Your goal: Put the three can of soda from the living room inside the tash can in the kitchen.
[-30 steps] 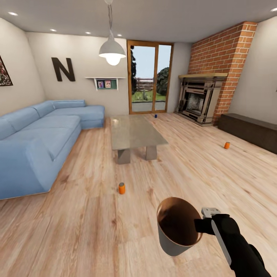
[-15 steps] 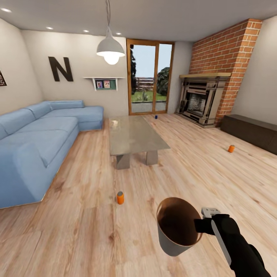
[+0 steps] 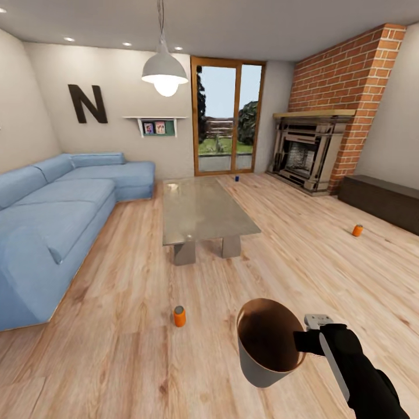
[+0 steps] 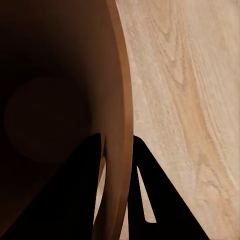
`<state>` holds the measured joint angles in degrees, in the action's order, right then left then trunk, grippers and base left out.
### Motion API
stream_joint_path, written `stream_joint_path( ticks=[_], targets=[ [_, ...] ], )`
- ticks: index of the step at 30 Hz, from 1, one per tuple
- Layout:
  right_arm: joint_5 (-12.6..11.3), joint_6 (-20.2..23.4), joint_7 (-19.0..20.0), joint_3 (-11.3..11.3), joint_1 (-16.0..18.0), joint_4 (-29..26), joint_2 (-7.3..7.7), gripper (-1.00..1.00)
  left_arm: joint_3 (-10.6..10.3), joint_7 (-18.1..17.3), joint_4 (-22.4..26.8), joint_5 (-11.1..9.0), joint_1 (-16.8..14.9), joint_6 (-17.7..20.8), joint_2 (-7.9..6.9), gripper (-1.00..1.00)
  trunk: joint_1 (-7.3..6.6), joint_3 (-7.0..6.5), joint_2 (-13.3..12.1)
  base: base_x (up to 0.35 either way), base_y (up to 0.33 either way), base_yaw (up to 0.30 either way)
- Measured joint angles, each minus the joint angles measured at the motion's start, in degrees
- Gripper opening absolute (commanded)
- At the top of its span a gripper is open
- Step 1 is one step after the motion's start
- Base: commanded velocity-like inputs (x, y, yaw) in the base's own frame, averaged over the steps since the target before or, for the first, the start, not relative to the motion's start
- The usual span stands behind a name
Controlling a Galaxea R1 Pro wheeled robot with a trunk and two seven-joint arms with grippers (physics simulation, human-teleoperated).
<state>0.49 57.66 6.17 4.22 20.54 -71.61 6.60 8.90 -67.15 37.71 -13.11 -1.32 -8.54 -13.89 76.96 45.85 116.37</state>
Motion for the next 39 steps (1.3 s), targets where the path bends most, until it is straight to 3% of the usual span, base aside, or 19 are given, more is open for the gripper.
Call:
stream_joint_path(
  ticks=[16, 39],
  targets=[
    [-0.21, 0.02, 0.03, 0.00, 0.00, 0.00, 0.00, -1.00, 0.07, 0.00, 0.00, 0.01, 0.00, 0.02, 0.00, 1.00, 0.00, 0.00, 0.00, 0.344, 0.000, -0.018],
    [0.01, 0.00, 0.04, 0.00, 0.00, 0.00, 0.00, -1.00, 0.09, 0.16, -0.03, 0.01, 0.00, 0.07, -0.02, 1.00, 0.00, 0.00, 0.00, 0.343, 0.000, -0.252]
  ],
)
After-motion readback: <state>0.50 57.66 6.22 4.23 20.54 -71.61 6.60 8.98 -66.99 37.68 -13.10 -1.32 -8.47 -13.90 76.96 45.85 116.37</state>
